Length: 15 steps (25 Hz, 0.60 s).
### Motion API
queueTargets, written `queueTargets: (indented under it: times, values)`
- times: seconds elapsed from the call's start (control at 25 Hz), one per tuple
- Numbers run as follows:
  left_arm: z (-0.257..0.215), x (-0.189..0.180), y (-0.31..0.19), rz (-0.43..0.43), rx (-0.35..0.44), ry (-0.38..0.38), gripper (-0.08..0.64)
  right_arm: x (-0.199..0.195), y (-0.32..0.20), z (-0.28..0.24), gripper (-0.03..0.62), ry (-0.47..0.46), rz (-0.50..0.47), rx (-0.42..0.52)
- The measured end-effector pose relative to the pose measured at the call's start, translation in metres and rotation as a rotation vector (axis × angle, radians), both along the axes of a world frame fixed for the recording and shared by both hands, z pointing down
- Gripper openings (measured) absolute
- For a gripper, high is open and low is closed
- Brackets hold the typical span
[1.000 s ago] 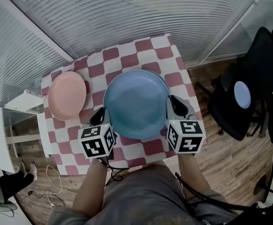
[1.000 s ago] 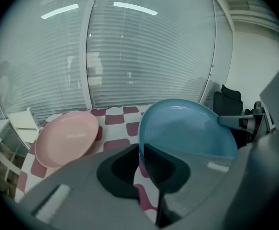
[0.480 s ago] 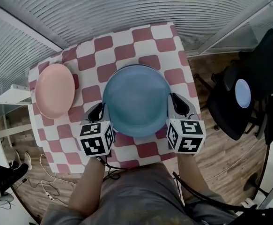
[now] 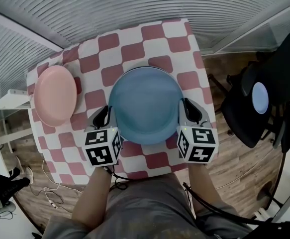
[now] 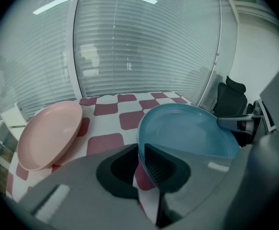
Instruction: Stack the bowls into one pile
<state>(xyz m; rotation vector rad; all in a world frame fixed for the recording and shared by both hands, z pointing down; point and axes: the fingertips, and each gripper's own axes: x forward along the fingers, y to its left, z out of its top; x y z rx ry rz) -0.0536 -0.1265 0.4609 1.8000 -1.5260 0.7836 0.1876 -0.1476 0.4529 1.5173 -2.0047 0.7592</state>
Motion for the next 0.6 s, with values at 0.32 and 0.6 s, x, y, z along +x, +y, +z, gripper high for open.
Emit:
queueTargets:
  times: [0.32, 0.6]
  values:
    - [0.004, 0.0, -0.007, -0.005, 0.011, -0.01, 0.043, 0.001, -0.004, 0.01, 0.058, 0.002, 0.001, -0.002]
    - [0.006, 0.0, -0.014, -0.002, 0.033, -0.025, 0.04, 0.0, -0.005, 0.011, 0.065, 0.014, -0.009, 0.029]
